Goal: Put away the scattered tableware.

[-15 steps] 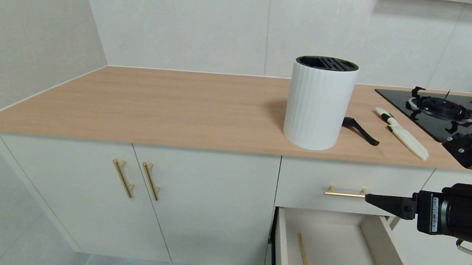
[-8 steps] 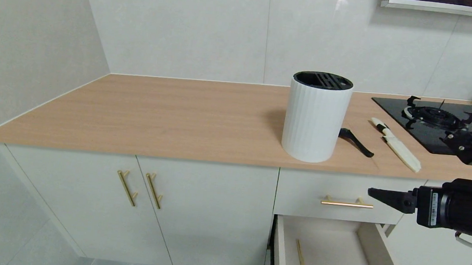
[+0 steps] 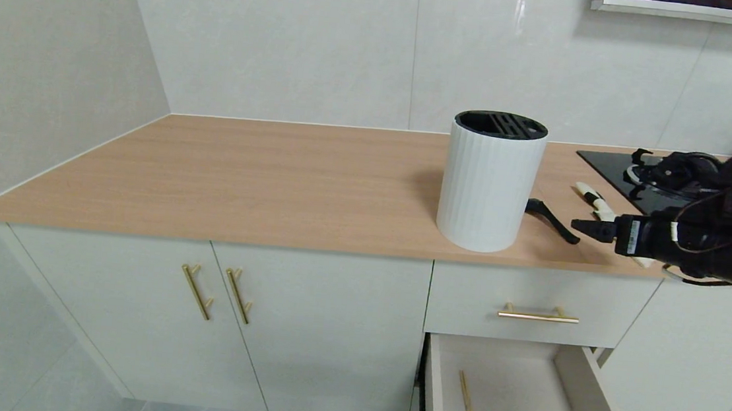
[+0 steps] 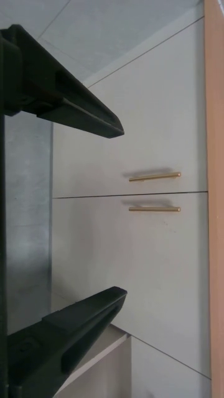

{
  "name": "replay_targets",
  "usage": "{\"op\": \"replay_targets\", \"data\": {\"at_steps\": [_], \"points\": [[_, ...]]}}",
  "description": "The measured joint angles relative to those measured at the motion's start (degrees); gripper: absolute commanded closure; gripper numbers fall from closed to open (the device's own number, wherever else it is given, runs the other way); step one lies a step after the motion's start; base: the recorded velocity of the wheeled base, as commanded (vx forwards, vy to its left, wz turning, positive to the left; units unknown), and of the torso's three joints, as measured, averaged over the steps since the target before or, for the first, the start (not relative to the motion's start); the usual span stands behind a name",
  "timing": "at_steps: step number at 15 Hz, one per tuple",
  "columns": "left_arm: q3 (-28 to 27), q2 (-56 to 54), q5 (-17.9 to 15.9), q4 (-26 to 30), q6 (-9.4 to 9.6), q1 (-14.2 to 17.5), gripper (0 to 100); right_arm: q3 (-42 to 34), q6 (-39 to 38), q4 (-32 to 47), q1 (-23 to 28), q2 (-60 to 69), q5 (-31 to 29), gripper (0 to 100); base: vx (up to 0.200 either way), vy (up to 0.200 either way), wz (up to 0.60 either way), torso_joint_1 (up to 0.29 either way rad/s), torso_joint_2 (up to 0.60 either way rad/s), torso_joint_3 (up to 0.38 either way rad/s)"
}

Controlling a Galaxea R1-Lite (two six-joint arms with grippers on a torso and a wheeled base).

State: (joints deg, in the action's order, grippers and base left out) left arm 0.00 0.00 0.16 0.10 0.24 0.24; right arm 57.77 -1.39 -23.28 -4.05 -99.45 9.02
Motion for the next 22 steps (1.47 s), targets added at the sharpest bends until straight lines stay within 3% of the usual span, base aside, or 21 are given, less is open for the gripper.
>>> {"op": "replay_targets", "data": {"at_steps": [4, 8, 13, 17, 22], "points": [[0.0, 0.0, 0.0, 0.0, 0.02, 0.0, 0, 9.5, 7.5, -7.5, 2.0, -13.4, 5.2, 0, 0.000, 0.000, 0.00, 0.000, 0.00, 0.000], [0.0, 0.0, 0.0, 0.0, 0.02, 0.0, 0, 13.3, 7.8, -9.3, 2.3, -19.5, 8.6, 0, 0.000, 0.000, 0.00, 0.000, 0.00, 0.000], [0.0, 0.0, 0.0, 0.0, 0.05, 0.0, 0, 14.6, 7.8, -8.5, 2.7, -21.5, 8.9, 0, 0.000, 0.000, 0.00, 0.000, 0.00, 0.000], [0.0, 0.0, 0.0, 0.0, 0.00, 0.0, 0, 16.9, 7.8, -1.2, 3.0, -21.6, 7.9, 0, 0.000, 0.000, 0.00, 0.000, 0.00, 0.000], [0.0, 0.0, 0.0, 0.0, 0.02, 0.0, 0, 18.7, 7.9, -0.8, 2.6, -22.5, 5.1, 0, 0.000, 0.000, 0.00, 0.000, 0.00, 0.000]]}}
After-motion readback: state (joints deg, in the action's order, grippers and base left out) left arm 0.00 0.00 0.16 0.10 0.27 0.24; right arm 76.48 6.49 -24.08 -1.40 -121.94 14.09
